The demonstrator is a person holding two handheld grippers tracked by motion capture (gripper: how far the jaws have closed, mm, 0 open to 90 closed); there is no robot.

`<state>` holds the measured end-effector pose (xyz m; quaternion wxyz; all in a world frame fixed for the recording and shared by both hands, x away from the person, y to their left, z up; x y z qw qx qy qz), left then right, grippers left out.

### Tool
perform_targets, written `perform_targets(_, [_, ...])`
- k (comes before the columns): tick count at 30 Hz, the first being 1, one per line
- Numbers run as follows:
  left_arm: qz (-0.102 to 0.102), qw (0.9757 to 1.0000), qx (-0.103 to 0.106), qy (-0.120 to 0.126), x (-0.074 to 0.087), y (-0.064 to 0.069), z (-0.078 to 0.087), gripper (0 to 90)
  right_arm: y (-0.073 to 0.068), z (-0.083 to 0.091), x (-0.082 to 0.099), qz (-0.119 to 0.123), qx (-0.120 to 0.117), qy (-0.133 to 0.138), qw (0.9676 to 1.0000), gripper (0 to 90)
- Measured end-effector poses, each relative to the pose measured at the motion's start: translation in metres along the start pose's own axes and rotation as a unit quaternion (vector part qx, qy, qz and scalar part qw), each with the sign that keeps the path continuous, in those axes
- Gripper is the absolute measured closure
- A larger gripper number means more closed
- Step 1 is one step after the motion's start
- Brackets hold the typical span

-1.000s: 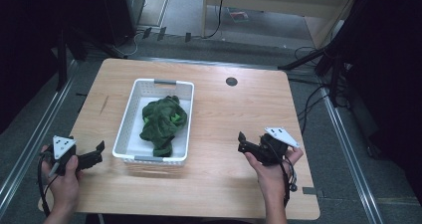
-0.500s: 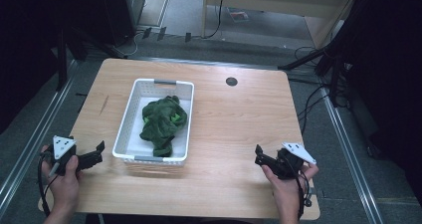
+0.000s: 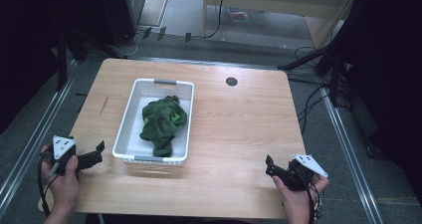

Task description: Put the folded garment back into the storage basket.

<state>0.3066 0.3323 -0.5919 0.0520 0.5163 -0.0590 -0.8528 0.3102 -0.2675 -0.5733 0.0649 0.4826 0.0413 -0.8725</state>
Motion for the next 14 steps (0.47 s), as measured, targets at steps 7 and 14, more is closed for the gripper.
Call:
perform_targets(7, [0.003,1.0,0.0,0.0,0.0,-0.0002,-0.0001,0.1,0.0122,0.0079,0.0121,-0.011,0.003,0.005,0.9999,0.0])
perform_targets(14, [0.005,1.0,-0.001,-0.003,0.0002,-0.0006,-0.0004,0.1,0.0063,0.013,0.0073,-0.017,0.001,0.014,0.9998,0.0])
Point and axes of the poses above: each handheld gripper's, and its own axes: z roughly backward along the jaws, x roughly out of its underside, y roughly to its right, the point moved 9 cm from there along -z, roughly forward along the jaws, and after that the axes turned 9 degrees about z, right-handed, at the moved point
